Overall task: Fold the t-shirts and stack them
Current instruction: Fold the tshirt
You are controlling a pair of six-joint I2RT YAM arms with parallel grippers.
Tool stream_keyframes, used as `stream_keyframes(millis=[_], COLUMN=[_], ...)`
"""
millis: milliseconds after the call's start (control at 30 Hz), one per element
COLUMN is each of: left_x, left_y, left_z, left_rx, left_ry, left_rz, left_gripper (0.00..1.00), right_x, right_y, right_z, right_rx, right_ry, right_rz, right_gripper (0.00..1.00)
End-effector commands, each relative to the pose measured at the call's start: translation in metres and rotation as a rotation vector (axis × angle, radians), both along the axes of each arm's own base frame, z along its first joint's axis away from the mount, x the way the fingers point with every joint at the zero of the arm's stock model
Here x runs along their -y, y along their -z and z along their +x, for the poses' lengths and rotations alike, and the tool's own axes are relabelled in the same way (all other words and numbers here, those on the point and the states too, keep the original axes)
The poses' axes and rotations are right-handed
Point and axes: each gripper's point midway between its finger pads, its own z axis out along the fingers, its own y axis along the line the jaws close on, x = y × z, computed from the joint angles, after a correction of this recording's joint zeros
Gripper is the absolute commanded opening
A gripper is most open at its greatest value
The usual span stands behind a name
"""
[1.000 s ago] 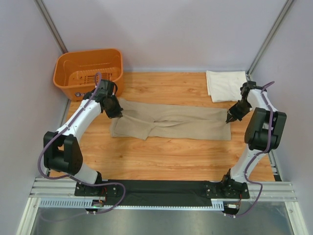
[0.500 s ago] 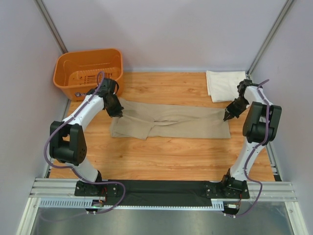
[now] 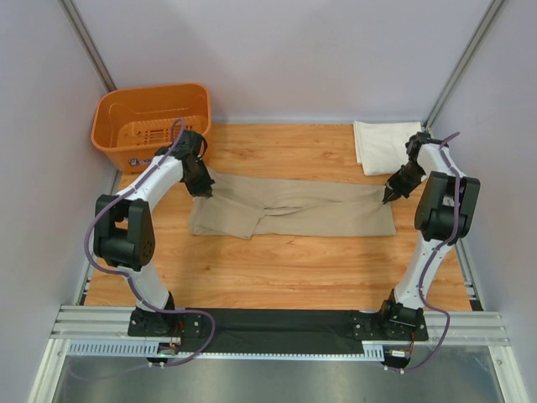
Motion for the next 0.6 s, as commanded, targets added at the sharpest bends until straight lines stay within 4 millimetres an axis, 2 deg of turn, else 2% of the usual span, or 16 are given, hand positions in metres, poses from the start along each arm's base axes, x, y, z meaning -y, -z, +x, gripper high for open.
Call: stream_keyframes(millis=[0, 233, 567], left_x=[-0.003, 0.001, -0.004], left_y=[-0.013, -0.018, 0.003], left_z=[0.02, 0.03, 0.037], left_rx=[0.064, 0.086, 0.039], left_ry=[0.018, 0.027, 0.021], left_rz=[0.016, 0.001, 0.026], left_gripper=[0.0, 0.0, 0.0], right_x=[0.005, 0.006, 0.007], right_y=[-0.007, -0.007, -0.005], right_z=[0.008, 0.009, 0.009], right_rx=[0.016, 0.016, 0.009], right_ry=[-0.009, -0.013, -0.008], right_rz=[-0.022, -0.03, -0.034], right_gripper=[0.02, 0.02, 0.02])
